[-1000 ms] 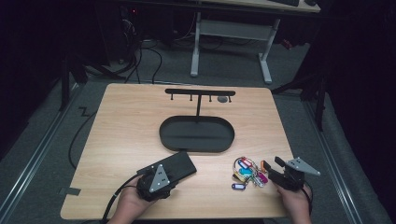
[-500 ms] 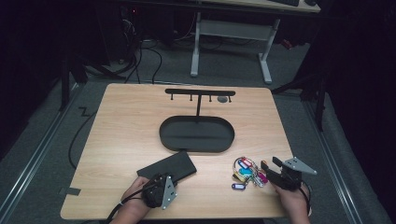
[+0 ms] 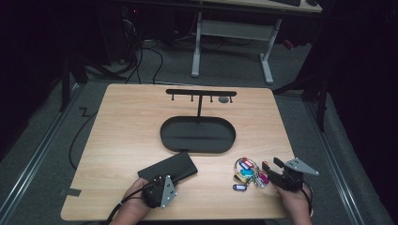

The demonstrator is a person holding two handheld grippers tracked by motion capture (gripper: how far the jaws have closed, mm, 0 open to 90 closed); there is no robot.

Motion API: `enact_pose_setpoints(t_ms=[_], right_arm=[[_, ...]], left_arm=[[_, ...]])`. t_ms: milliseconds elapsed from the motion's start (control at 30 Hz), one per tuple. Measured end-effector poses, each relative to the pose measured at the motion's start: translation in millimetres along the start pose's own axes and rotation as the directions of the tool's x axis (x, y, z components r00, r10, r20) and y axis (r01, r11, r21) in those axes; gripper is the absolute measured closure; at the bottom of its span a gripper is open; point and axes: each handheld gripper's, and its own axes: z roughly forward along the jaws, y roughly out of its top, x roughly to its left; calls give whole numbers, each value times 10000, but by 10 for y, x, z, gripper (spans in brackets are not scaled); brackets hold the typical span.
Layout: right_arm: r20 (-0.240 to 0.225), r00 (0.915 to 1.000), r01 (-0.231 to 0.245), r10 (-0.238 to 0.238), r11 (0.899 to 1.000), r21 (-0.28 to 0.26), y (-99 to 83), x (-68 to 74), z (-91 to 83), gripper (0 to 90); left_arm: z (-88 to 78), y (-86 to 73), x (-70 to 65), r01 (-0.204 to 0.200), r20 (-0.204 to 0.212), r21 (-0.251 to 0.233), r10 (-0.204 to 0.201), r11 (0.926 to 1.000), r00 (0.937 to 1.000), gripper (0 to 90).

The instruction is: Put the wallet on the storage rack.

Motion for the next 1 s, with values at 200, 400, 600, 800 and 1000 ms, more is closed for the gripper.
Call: enact_pose_setpoints(t_ms=[200, 400, 600, 800, 1000], right_arm=[[-103, 9999, 40, -40, 10000, -42, 2, 2, 0, 426], [-122, 9999, -85, 85, 9999, -58, -2, -12, -10, 426], [-147, 9999, -61, 60, 10000, -70, -4, -22, -8, 427], [-172, 9998, -72, 70, 9999, -93, -5, -32, -9, 427], [-179, 9998, -87, 85, 9999, -101, -5, -34, -7, 427]], left_arm=[[-14, 6, 1, -11, -20, -39, 11, 10000, 10000, 738], [-55, 3, 32, 182, -31, -238, -183, 9996, 9998, 766], [-125, 16, 95, 583, 15, -476, -583, 9972, 9983, 783], [-208, 4, 176, 1086, 124, -856, -1079, 9904, 9941, 799], [-279, 3, 225, 1381, 131, -981, -1374, 9856, 9904, 806]])
